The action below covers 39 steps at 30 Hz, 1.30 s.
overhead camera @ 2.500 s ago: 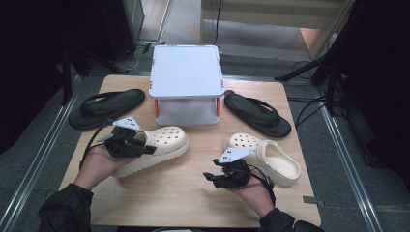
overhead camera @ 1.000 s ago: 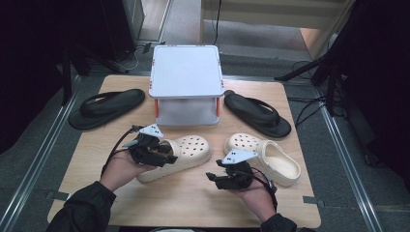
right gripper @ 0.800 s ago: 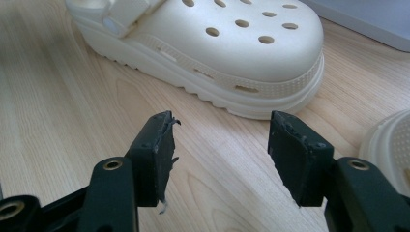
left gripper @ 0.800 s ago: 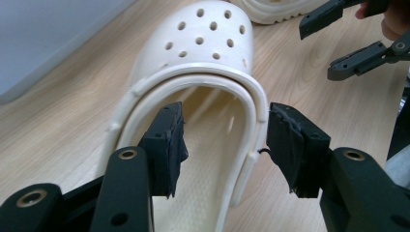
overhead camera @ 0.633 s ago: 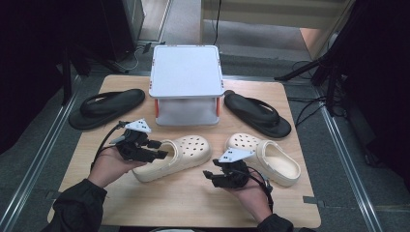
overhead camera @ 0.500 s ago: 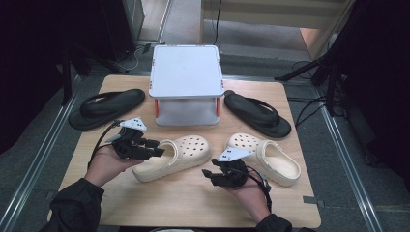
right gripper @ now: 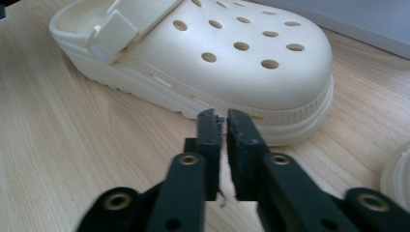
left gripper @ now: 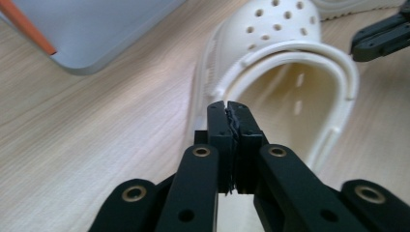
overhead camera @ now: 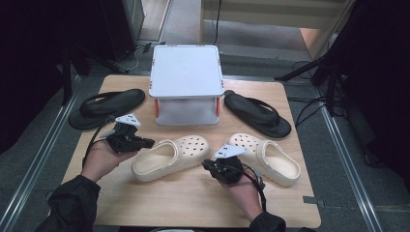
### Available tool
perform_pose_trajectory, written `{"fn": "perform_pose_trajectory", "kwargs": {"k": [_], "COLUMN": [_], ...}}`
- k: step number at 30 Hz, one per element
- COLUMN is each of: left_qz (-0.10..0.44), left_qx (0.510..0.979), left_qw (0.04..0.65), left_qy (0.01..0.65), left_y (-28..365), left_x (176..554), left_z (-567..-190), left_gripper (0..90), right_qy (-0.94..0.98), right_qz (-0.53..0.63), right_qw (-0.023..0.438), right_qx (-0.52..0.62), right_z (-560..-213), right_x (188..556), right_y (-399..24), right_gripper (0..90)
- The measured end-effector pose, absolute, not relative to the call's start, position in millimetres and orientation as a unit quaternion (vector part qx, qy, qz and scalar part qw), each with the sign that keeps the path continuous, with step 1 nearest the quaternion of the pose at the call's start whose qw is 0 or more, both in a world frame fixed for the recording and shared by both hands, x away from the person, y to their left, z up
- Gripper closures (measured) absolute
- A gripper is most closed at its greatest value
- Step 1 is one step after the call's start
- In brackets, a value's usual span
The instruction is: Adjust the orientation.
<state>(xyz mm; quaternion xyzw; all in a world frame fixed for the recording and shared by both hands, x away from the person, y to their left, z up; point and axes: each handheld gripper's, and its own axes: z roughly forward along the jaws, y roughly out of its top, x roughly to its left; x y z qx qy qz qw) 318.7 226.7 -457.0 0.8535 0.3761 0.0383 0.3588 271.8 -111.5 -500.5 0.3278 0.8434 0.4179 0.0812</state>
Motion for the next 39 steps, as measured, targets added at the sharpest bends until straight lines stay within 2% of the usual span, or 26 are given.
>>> {"fn": "perform_pose_trajectory", "kwargs": {"k": [17,39], "left_qz": [0.023,0.019], "left_qx": [0.855,0.859], "left_qw": [0.355,0.346], "left_qy": [0.378,0.377], "left_y": [233.5,230.4], "left_x": [346.3,339.6], "left_z": [-487.0,-494.6], "left_gripper": [89.6,89.5], "right_qy": [0.849,0.84], "right_qz": [0.407,0.411], "right_qw": [0.056,0.052], "right_qx": [0.332,0.351], "right_z": [-509.5,-513.5], "right_x": [278.1,288.4], "right_y": [-76.5,-71.9], "right_gripper": [90.0,90.0]}}
